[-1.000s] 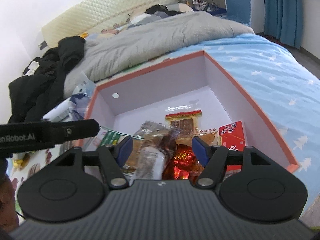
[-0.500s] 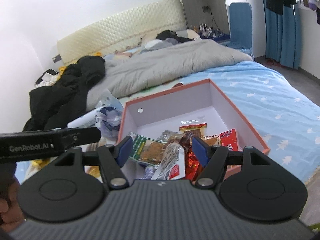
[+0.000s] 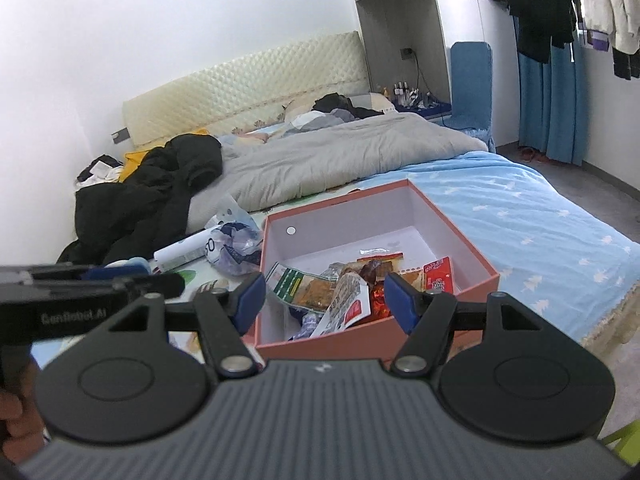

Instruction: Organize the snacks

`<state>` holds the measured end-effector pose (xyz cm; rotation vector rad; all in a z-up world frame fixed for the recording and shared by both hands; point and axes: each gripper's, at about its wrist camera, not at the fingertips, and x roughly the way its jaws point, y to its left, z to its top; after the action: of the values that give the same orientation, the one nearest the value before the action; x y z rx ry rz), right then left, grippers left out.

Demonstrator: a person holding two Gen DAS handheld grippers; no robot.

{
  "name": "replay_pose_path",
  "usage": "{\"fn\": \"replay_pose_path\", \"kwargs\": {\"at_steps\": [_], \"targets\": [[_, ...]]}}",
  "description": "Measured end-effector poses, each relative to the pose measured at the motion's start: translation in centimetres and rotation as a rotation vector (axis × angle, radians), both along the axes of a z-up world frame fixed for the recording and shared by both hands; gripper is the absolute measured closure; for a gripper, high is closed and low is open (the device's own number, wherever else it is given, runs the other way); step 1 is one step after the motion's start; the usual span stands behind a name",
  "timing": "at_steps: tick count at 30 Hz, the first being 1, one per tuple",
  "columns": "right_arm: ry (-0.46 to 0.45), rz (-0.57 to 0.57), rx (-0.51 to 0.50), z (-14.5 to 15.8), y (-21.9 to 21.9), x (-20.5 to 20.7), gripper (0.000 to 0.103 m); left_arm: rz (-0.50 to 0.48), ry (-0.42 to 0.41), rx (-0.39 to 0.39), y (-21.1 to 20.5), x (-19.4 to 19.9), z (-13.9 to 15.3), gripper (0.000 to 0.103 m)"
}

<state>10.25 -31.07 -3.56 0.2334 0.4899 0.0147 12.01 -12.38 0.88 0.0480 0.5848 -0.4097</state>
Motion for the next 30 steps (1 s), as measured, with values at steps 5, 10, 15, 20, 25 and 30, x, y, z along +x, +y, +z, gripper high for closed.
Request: {"fn": "replay_pose_path", "kwargs": {"at_steps": [5, 10, 15, 20, 25, 30], "targets": [[-0.015, -0.015, 0.005, 0.2, 0.6, -3.0, 0.035, 0.02, -0.008, -0.036, 0.6, -2.9, 0.5, 0.052], [-0.015, -0.022, 0.017, -0.2, 1.1, -5.4, 0.035, 0.036, 0.005, -0.047, 1.3, -5.5, 0.0, 0.052], [-0.014, -0.028, 0.016, -1.0, 1.3, -6.4, 0.035, 0.065, 0.02, -0.058, 2.3, -7.1, -0.9, 0.052], [-0.026, -0.033, 0.009, -1.3, 1.6, -6.8, 0.035, 0.093, 0.026, -0.067, 3.1, -7.3, -1.6, 0.052], [-0.042, -0.028, -0.001, -2.3, 1.8, -6.5, 0.035, 0.112, 0.028, -0.08, 3.4, -7.0, -2.4, 0.052], [-0.051, -0.016, 0.005, -2.3, 2.0, -6.5, 0.035, 0.133, 0.026, -0.084, 3.9, -6.6, -2.6, 0.052]]}}
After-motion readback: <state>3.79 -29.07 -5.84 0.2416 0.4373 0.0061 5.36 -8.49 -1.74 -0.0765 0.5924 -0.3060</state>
